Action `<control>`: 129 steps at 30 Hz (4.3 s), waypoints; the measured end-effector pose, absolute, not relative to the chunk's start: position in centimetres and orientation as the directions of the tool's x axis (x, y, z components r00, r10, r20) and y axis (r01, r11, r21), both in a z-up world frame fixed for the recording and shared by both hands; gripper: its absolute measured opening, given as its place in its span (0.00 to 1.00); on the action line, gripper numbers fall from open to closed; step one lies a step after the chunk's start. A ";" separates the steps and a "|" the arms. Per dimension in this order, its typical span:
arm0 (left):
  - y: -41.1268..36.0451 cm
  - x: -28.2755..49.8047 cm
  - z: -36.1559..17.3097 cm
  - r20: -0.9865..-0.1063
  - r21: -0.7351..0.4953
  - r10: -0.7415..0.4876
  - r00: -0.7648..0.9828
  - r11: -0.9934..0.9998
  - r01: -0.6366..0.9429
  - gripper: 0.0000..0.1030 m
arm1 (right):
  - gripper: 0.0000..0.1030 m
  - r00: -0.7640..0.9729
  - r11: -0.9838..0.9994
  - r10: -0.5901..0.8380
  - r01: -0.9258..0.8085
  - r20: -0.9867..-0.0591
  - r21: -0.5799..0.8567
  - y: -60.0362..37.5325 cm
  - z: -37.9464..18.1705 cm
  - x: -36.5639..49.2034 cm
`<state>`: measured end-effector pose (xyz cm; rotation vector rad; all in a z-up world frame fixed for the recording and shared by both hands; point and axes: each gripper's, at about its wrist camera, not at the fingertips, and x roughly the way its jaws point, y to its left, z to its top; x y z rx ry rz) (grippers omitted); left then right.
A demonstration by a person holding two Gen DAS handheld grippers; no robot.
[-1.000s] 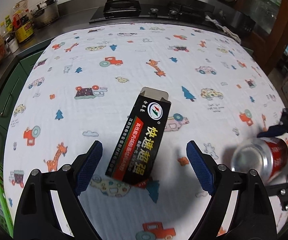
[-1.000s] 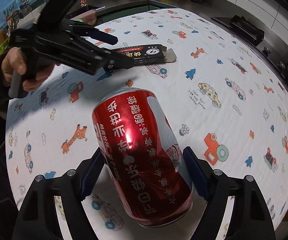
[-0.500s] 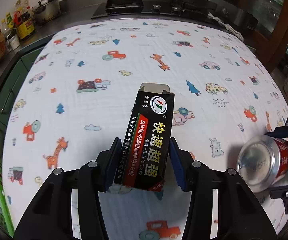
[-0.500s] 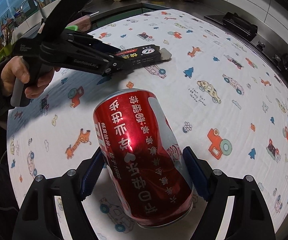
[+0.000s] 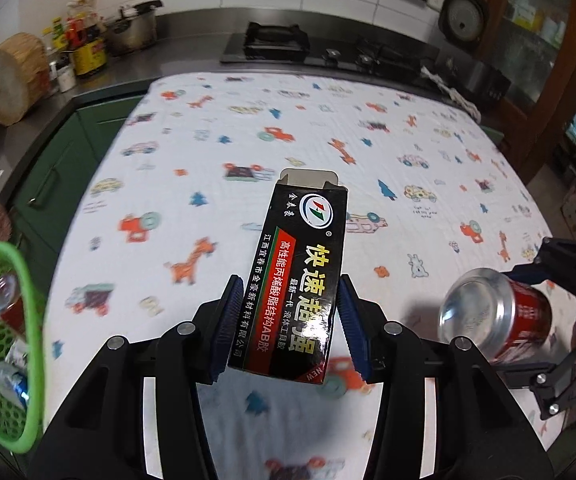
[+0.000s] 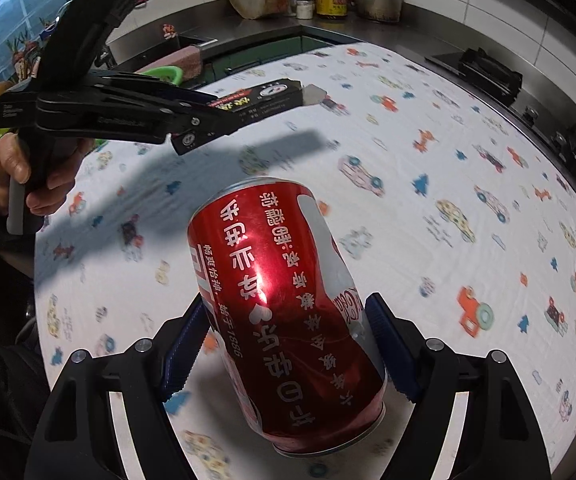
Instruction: Collect trash
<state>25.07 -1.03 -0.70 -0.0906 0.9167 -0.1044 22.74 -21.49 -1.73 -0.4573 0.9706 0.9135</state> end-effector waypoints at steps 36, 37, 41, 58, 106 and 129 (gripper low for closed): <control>24.3 11.0 -0.2 -0.749 -0.149 0.109 0.654 0.934 -0.326 0.46 | 0.73 0.167 0.443 0.563 -0.888 -0.809 0.125 1.2 -0.1 17.0; 24.7 10.9 -0.3 -0.751 -0.150 0.113 0.651 0.931 -0.334 0.46 | 0.73 0.165 0.441 0.565 -0.888 -0.808 0.127 1.9 -0.1 17.0; 26.8 10.9 -1.0 -0.761 -0.150 0.130 0.636 0.918 -0.368 0.46 | 0.73 0.156 0.437 0.573 -0.889 -0.804 0.139 3.9 0.0 17.3; 32.2 10.6 -3.9 -0.796 -0.226 0.121 0.593 0.849 -0.477 0.56 | 0.73 0.124 0.432 0.617 -0.879 -0.777 0.202 9.6 0.4 18.1; 28.2 3.6 -0.3 -0.730 -0.240 0.183 0.658 0.833 -0.498 0.86 | 0.87 0.251 0.511 0.598 -0.851 -0.761 0.120 8.1 2.0 14.5; 19.6 0.6 2.0 -0.661 -0.045 0.327 0.676 0.881 -0.471 0.95 | 0.90 0.391 0.681 0.519 -0.726 -0.760 0.092 -0.2 0.4 8.9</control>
